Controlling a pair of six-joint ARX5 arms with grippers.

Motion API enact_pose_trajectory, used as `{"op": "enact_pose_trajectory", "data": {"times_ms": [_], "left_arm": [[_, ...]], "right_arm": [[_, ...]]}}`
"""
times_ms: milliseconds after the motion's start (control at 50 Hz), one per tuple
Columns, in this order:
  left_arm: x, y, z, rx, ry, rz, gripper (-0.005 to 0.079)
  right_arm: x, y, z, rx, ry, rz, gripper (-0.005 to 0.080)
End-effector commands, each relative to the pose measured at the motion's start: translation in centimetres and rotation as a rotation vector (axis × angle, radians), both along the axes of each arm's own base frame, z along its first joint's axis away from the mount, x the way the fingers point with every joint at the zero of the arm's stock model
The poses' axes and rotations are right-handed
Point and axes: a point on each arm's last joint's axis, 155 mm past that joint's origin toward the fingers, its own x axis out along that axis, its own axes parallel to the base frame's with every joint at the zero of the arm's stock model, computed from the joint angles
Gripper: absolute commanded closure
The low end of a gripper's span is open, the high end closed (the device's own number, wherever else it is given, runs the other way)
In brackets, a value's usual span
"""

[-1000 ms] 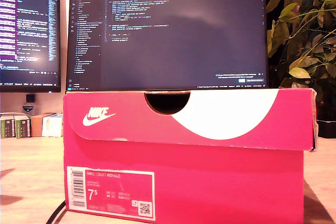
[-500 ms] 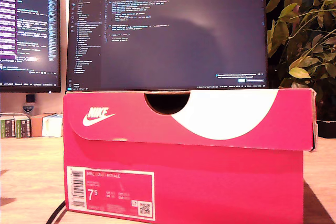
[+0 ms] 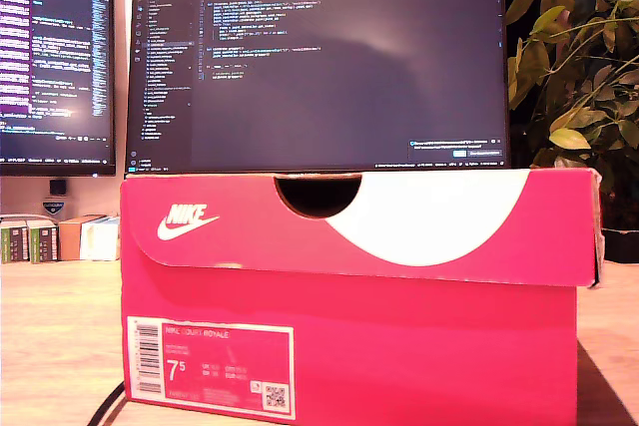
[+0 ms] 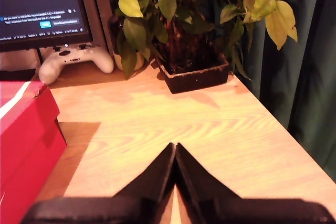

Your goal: Close the red shoebox by pushing the lid with your left arm and holding the box in place with your right arm

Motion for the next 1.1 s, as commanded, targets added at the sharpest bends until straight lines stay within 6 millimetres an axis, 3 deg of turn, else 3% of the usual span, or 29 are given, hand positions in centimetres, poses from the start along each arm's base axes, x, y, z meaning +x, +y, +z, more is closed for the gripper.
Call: {"op": "enact_pose_trajectory", "data": {"times_ms": [0, 160, 500, 740, 1080], "left_arm": [[-0.1, 0.0, -1.0, -0.003, 0.014, 0.001, 0.0762], [-0.3, 0.2, -2.1, -0.004, 0.03, 0.009, 0.0762], [-0.2, 0.1, -3.2, 0.0, 0.049, 0.005, 0.0762], [-0.2, -0.1, -3.9, 0.003, 0.063, -0.006, 0.0762], [-0.5, 0.0, -5.7, -0.042, 0.146, 0.004, 0.0761]], "right_arm": [[0.0, 0.1, -1.6, 0.004, 0.026, 0.003, 0.0763], [0.1, 0.1, -2.4, 0.004, 0.02, 0.006, 0.0763], [0.3, 2.3, -3.8, 0.031, 0.045, 0.12, 0.0763], [-0.2, 3.4, -6.7, 0.045, 0.119, 0.177, 0.0763], [-0.3, 3.6, -7.0, 0.043, 0.133, 0.187, 0.0763]]}}
